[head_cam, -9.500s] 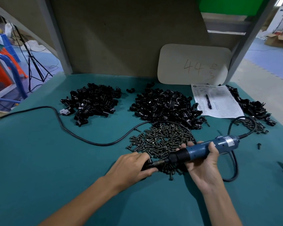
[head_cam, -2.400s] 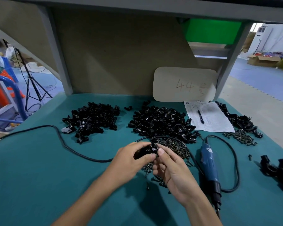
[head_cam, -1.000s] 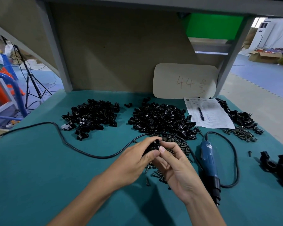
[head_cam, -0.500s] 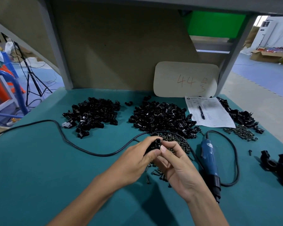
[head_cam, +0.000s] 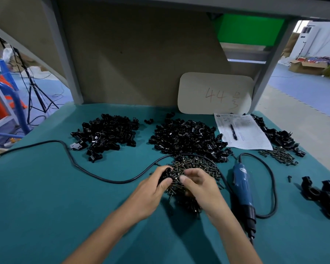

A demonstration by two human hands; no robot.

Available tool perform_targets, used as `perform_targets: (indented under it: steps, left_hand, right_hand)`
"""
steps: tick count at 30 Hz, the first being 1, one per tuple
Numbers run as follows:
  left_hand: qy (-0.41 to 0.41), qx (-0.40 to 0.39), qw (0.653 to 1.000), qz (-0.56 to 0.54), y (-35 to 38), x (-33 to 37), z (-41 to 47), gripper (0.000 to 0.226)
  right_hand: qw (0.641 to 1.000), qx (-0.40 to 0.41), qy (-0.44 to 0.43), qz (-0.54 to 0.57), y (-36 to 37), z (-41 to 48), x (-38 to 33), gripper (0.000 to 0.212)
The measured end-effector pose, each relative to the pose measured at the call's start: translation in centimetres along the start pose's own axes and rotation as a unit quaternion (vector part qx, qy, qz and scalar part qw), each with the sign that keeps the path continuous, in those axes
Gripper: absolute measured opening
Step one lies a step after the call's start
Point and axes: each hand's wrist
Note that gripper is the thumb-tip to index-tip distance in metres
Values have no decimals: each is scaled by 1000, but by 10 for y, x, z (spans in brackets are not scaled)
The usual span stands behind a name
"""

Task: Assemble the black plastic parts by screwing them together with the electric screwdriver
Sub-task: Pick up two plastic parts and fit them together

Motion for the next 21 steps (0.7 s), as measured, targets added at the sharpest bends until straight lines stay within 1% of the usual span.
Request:
perform_targets:
  steps: [1, 2, 3, 4, 7, 9, 12, 15, 16, 17, 18, 19, 21]
  left_hand:
    - [-13, 3, 1000, 6, 3, -5, 0, 38]
    - [-24, 8, 1000, 10, 7, -9, -1, 39]
    - [-32, 13, 999, 14, 10, -12, -2, 41]
    - [-37, 20, 999, 17, 14, -14, -4, 42]
    - [-53, 27, 998, 25, 24, -19, -8, 48]
    - [-57, 32, 997, 33, 29, -22, -9, 49]
    - [-53, 40, 997, 37, 32, -25, -10, 49]
    - [-50, 39, 997, 38, 33, -26, -11, 47]
    - [-47, 37, 997, 41, 33, -26, -12, 45]
    - [-45, 36, 997, 42, 33, -26, -12, 44]
    - [-43, 36, 998, 41, 33, -25, -12, 43]
    - [-44, 36, 998, 39, 33, -25, -12, 43]
    - [-46, 37, 998, 33, 33, -25, -11, 45]
  right_hand:
    - [985, 34, -44, -161, -6, 9, 4, 23]
    - [952, 54, -72, -293, -11, 17, 8, 23]
    - [922, 57, -81, -375, -14, 25, 12, 25]
    - [902, 47, -80, -423, -15, 31, 17, 26]
    - [859, 13, -109, -500, -14, 41, 27, 26]
    - [854, -7, -115, -508, -17, 45, 23, 28]
    - [851, -41, -96, -515, -21, 50, 15, 32]
    - [816, -52, -87, -569, -18, 53, 8, 30]
    - [812, -52, -86, -575, -18, 55, 6, 29]
    - [818, -48, -82, -568, -18, 56, 4, 28]
    - [831, -40, -78, -549, -19, 57, 1, 28]
    - [851, -30, -75, -518, -22, 57, -2, 28]
    - [910, -25, -62, -408, -26, 52, -5, 31]
Point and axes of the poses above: each hand's wrist, its own z-axis towards the middle knuckle, its own y-axis out of the palm, x = y × z, and after that the axes turned 15 degrees about z, right-handed
